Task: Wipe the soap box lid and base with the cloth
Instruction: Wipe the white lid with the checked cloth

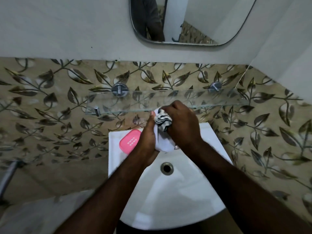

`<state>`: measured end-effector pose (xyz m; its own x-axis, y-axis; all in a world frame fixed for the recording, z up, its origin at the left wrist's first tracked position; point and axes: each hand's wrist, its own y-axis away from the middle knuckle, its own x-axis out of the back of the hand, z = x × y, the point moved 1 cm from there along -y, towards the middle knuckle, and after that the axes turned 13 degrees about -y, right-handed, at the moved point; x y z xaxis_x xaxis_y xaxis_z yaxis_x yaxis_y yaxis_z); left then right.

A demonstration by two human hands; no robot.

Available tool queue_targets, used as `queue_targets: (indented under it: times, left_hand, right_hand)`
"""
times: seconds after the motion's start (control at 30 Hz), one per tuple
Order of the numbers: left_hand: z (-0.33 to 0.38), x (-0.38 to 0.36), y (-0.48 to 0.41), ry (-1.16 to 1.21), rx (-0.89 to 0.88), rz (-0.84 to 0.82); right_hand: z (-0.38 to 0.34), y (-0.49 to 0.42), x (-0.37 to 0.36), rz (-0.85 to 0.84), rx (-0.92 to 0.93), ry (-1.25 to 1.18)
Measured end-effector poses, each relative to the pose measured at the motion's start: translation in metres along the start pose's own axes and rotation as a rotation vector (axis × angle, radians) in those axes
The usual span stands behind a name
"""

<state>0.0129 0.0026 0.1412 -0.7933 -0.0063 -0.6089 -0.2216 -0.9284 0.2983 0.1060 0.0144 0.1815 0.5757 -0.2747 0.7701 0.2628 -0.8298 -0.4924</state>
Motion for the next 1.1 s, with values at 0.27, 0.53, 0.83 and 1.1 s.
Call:
queue_targets:
  times: [0.27, 0.53, 0.83, 1.1]
  left_hand:
    - [-0.003, 0.0, 0.004, -0.141, -0.017, 0.091]
    - [0.001, 0.004, 0.01, -0.17, -0.069, 0.065]
    - [-0.023, -0.002, 0.005, 0.052, -0.013, -0.013]
    - [-0.029, 0.015, 0.007, -0.196, -0.11, 0.151]
  right_hand:
    - [-0.002, 0.035, -0.01, -0.05, -0.287, -0.113]
    - [-0.02, 0.039, 0.002, -0.036, -0.235, -0.596]
    - [0.003, 0.027, 0.006, -0.004, -0.091, 0.083]
    - [0.009, 0.054, -0.001, -0.318, -0.527, -0.734]
